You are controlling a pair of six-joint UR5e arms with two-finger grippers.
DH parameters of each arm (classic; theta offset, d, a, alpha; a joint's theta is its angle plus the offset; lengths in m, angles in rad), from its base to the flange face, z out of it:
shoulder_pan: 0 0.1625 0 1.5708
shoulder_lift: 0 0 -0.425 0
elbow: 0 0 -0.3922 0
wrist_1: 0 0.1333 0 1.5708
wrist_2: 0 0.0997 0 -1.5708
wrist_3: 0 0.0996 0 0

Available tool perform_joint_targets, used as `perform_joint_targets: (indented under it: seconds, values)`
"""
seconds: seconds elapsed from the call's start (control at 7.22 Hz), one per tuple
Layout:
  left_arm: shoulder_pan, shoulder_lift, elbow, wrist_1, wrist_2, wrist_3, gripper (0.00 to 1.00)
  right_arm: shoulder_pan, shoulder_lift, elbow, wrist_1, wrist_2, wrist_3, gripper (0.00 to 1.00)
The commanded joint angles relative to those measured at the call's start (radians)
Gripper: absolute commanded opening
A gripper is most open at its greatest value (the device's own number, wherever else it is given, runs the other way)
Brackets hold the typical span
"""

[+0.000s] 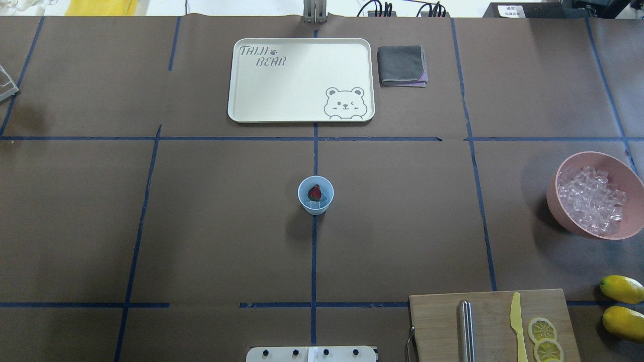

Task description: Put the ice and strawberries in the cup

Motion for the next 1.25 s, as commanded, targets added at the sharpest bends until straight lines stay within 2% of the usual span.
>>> perform_joint_targets:
  seconds: [0.0,0.14,0.28,0.69,0.97,1.11]
  values:
    - [0.012,0.068,-0.012,-0.005,0.002,0.001,1.00,-0.016,-0.011,-0.018,0.054,-0.002,0.000,1.00]
    - [0.012,0.133,-0.085,-0.004,0.008,-0.002,1.00,-0.015,-0.023,0.010,0.070,-0.002,0.001,1.00]
    - [0.012,0.168,-0.113,-0.023,0.002,0.001,1.00,-0.012,-0.040,0.020,0.070,0.002,0.003,1.00]
    - [0.012,0.162,-0.121,-0.093,-0.001,0.001,1.00,-0.007,-0.042,0.020,0.071,-0.001,0.003,1.00]
    - [0.010,0.149,-0.082,-0.084,0.005,-0.011,1.00,0.019,-0.026,0.060,0.070,0.001,0.001,1.00]
    - [0.010,0.088,0.031,-0.090,0.002,-0.007,1.00,0.018,-0.028,0.058,0.068,-0.007,0.001,1.00]
